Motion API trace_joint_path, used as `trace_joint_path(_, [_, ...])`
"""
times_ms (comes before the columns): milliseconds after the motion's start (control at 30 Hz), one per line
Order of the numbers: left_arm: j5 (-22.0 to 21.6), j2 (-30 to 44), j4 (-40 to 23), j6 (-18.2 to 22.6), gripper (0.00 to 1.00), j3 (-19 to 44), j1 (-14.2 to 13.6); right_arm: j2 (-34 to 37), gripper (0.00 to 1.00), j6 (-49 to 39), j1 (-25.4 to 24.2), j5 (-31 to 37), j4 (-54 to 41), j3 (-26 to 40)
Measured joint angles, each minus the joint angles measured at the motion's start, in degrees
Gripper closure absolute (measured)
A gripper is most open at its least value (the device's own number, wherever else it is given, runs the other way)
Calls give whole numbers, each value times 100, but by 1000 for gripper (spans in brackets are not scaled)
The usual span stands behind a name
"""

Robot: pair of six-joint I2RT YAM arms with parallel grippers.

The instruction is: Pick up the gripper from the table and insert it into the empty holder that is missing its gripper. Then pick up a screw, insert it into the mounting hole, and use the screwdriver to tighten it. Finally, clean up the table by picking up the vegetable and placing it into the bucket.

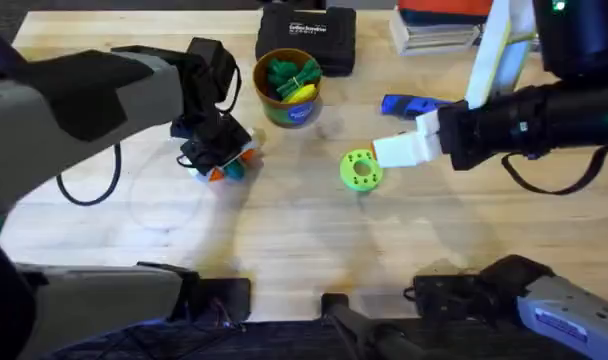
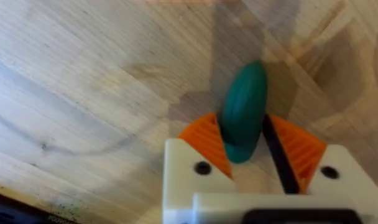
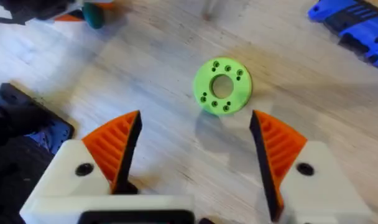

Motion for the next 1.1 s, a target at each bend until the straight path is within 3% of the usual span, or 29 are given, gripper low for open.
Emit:
trace_joint_path(133, [-13,-10,-37,-56,925,31,0,0,8,0,0,34,2,0])
trace_joint_path(200, [-28,-24,-168,-27,984,120,0,0,8,0,0,39,2,0])
trace_joint_path(400, [-34,-193,-931,89,981,1034,0,0,8,-17,0,66,4,0])
trace_joint_path(500, [114,-308,-967,168,982,1675,0,30,8,-22,0,80,11,2])
trace_joint_path(733, [712,-407,530,633,982,2147,-114,149,9,-39,0,104,70,2])
trace_joint_path(900, [962,-207,881,904,981,2147,-449,149,8,-37,0,104,70,2])
trace_joint_path(1000, [1016,-28,873,1074,828,2147,-527,149,8,-39,0,104,70,2])
trace_joint_path(1067, [1014,103,834,1139,790,2147,-507,149,8,-37,0,104,70,2])
trace_joint_path(1100, [1014,255,795,1200,683,2145,-444,148,8,-39,0,104,70,2])
